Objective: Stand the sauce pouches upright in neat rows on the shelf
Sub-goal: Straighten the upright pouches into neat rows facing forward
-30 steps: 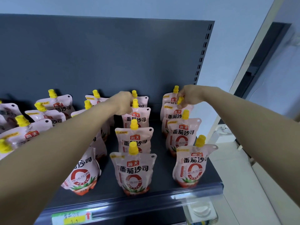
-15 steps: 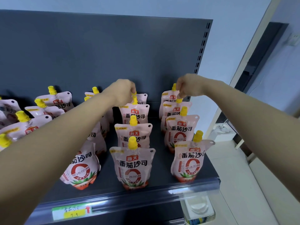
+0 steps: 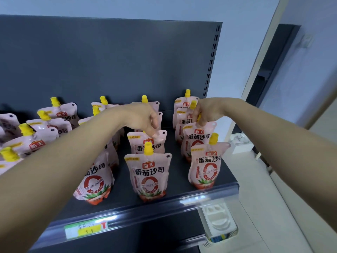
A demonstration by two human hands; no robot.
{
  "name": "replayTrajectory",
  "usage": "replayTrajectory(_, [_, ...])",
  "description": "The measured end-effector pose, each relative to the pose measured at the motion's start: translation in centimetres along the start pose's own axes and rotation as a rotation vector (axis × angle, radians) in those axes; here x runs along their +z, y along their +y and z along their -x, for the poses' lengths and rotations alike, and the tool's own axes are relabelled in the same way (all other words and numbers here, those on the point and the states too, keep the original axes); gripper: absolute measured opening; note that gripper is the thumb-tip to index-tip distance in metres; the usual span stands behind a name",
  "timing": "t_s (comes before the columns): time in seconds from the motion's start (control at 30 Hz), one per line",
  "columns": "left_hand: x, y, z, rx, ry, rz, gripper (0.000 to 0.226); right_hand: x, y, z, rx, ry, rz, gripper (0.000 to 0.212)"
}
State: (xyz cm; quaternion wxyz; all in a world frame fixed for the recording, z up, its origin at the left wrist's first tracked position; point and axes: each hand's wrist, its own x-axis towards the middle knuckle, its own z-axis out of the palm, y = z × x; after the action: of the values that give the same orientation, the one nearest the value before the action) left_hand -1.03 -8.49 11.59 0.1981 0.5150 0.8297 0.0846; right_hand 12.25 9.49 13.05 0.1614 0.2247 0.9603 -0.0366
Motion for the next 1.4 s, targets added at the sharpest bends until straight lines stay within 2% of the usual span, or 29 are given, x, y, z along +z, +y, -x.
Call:
replayTrajectory(0.13, [1.0,-0.1,-0.2,0.016,0.086,-0.144,0.019,0.2,-0.3,0.7,0.017,-0.003,-0.031,0.032])
replayTrajectory(0.3, [1.7,-0.1,-0.4,0.043,0.201,-0.133,0.019,0.6,-0.1,0.9,0.033,0.025,-0.046,0.032])
replayTrajectory(0.57, [1.7,0.0,-0.5,0.036,0.181,-0.141,0.018,0.3,-0.3,1.2,0.008,0.016,-0.046,0.032])
replayTrajectory(0.73, [0.4,0.4,0.6,0.048,0.199,-0.101,0.029,-0.8,-0.5,2.0,-0.029,0.175,-0.108,0.034])
replayTrajectory(0.83, [-0.9,1.2,2.1,0.092,0.301,0.001,0.016,-1.5,-0.9,2.9,-0.048,0.282,-0.139,0.024])
replayTrajectory(0.87, [-1.3,1.5,2.7,0.100,0.324,0.034,0.010,-1.7,-1.1,3.2,-0.049,0.275,-0.136,0.021])
replayTrajectory(0.93, [-1.7,2.0,4.0,0.107,0.298,0.056,0.015,-2.0,-1.4,3.8,-0.028,0.153,-0.152,0.019])
replayTrajectory(1.03, [-1.3,2.4,5.3,0.095,0.027,-0.033,0.024,-1.6,-1.9,4.2,0.039,-0.167,-0.136,0.029])
replayTrajectory(1.1, [0.0,2.5,5.5,0.055,-0.148,-0.128,0.032,-0.6,-2.1,4.5,0.061,-0.288,-0.055,0.038])
replayTrajectory(1.13, [0.7,2.5,5.3,0.038,-0.183,-0.173,0.037,-0.1,-2.1,4.6,0.063,-0.322,-0.021,0.039])
replayTrajectory(1.2, [2.0,2.5,5.1,0.038,-0.171,-0.252,0.040,1.2,-2.1,4.8,0.074,-0.343,-0.002,0.037])
replayTrajectory(1.4, [3.3,2.8,5.0,0.110,-0.090,-0.235,0.021,2.6,-2.3,5.4,0.132,-0.203,0.043,0.035])
